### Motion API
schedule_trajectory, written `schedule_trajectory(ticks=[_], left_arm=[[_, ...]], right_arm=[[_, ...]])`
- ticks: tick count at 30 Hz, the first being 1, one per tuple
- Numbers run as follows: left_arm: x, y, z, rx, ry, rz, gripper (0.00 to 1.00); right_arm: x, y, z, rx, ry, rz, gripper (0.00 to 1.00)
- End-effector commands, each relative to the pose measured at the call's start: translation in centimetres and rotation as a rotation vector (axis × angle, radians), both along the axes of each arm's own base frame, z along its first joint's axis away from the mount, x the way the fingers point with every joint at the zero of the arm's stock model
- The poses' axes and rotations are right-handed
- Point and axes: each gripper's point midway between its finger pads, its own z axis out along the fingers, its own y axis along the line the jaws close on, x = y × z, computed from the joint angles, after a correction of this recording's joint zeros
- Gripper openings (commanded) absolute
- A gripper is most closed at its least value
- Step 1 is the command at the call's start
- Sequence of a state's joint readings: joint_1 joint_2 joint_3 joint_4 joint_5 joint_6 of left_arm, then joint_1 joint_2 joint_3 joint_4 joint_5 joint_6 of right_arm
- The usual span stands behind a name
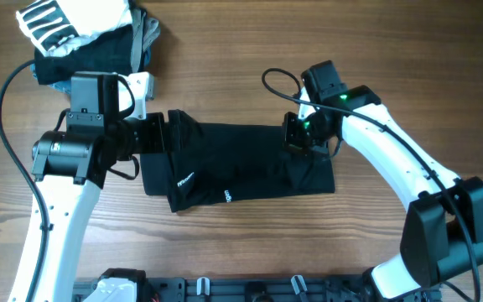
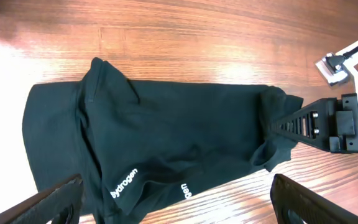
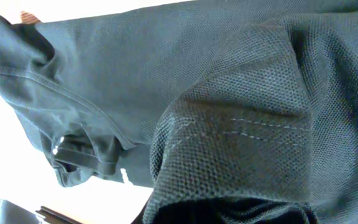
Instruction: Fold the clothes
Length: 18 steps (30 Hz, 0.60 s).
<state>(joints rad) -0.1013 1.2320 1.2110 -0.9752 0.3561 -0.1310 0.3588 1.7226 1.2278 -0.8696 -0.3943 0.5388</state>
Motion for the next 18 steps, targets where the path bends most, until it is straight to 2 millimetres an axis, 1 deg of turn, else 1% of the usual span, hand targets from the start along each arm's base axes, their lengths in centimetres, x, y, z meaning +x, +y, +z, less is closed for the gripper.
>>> schedule_trajectory(ticks=[1,3,6,7,8,9,10,11,12,13,14,15,16,17,18], left_arm=[[0.0,0.8,0.1,0.042,-0.013,0.009,0.95],[-0.1,1.2,-0.1,0.062,-0.006,0.022,0.95],[-0.1,1.3,-0.1,0.065,-0.003,0.023,0.95],[-0.1,1.3,-0.1,0.065,-0.003,0.023,0.95],[-0.1,1.3,-0.1,0.065,-0.003,0.023,0.95],[-0.1,1.3,-0.1,0.065,-0.003,0.023,0.95],[-0.1,1.3,-0.1,0.065,-0.003,0.023,0.95],[-0.1,1.3,-0.1,0.065,-0.003,0.023,0.96],[-0.2,1.3,-0.2,0.065,0.001,0.023,0.96],[-0.3,1.3,-0.2,0.066,0.004,0.023,0.97],[-0.3,1.3,-0.2,0.066,0.005,0.023,0.97],[-0.4,1.3,-0.3,0.066,0.008,0.023,0.97],[-0.4,1.4,-0.4,0.072,0.01,0.026,0.97],[-0.4,1.6,-0.5,0.081,0.013,0.031,0.97],[-0.5,1.9,-0.6,0.095,0.021,0.039,0.97]], right_arm=[[-0.2,1.0,-0.9,-0.012,0.035,-0.01,0.06],[-0.8,2.0,-1.2,0.003,0.057,0.009,0.06],[-1.0,3.7,-1.0,0.032,0.054,0.013,0.13],[-1.1,3.9,-1.0,0.034,0.057,0.009,0.15],[-1.1,4.3,-0.9,0.048,0.057,0.006,0.22],[-1.1,4.9,-0.5,0.084,0.049,0.032,0.31],[-1.0,5.1,-0.2,0.11,0.03,0.072,0.38],[-1.0,4.9,0.2,0.125,0.021,0.089,0.39],[-0.7,4.3,0.9,0.132,-0.013,0.114,0.41],[-0.2,3.2,1.2,0.106,-0.037,0.105,0.42],[0.1,1.8,1.0,0.059,-0.044,0.076,0.42],[0.5,0.3,0.5,-0.002,-0.048,0.047,0.36],[0.9,-1.5,-0.3,-0.086,-0.05,0.017,0.17],[0.9,-2.5,-1.0,-0.139,-0.05,0.003,0.04],[0.7,-2.8,-1.6,-0.154,-0.041,0.002,0.04]])
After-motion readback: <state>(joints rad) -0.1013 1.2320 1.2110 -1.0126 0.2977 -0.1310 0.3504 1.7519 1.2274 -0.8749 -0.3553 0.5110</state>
